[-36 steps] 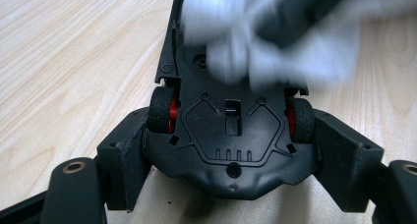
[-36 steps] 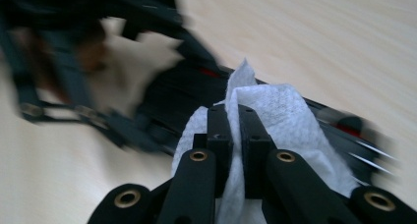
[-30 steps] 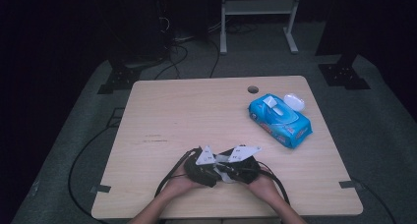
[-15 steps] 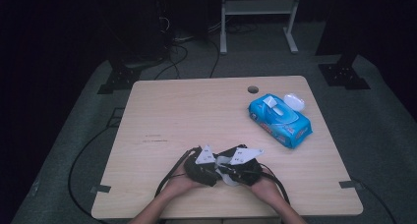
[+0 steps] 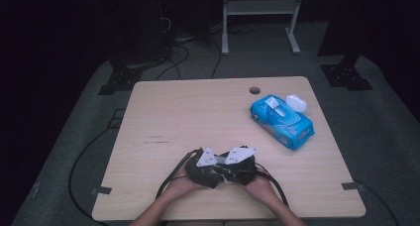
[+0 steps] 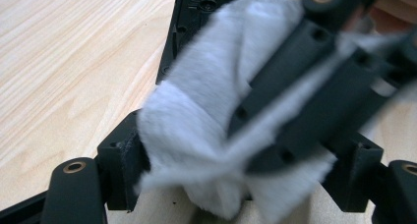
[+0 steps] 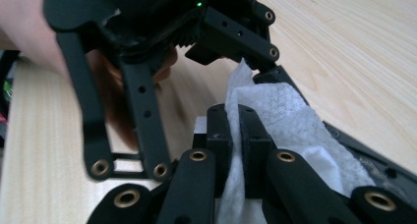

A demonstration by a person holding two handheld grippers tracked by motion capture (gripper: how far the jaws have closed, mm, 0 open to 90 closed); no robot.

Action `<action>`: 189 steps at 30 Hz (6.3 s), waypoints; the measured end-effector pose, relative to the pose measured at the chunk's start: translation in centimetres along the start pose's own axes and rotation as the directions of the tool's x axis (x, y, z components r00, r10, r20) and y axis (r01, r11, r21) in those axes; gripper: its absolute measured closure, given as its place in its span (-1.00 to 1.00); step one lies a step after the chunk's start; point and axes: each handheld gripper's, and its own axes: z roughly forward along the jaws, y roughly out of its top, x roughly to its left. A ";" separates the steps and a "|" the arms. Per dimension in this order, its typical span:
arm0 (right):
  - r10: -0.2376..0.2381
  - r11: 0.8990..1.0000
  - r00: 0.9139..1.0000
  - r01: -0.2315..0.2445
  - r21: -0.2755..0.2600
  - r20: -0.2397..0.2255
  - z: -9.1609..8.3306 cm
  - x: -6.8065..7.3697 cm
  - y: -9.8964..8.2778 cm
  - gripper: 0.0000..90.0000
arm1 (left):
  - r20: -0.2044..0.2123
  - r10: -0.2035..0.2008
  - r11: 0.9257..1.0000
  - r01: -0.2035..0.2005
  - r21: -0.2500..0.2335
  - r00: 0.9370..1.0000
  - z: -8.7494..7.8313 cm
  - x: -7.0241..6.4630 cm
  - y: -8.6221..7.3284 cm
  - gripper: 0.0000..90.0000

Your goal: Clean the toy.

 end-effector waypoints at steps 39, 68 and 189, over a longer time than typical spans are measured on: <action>0.101 0.995 0.983 -0.098 -0.027 0.151 -0.3 -2.9 -0.1 0.90 | -0.008 0.017 1.000 -0.017 0.009 1.000 0.1 0.0 -0.2 -0.47; 0.067 0.998 0.995 -0.066 -0.022 0.080 0.6 -1.7 0.2 0.89 | -0.012 0.024 1.000 -0.024 0.014 1.000 -0.3 0.3 -0.5 -0.47; 0.158 0.985 0.980 -0.165 0.053 0.119 -5.3 -5.1 -2.9 0.89 | 0.018 0.034 0.999 -0.034 0.018 0.999 -0.6 1.3 -0.8 -0.47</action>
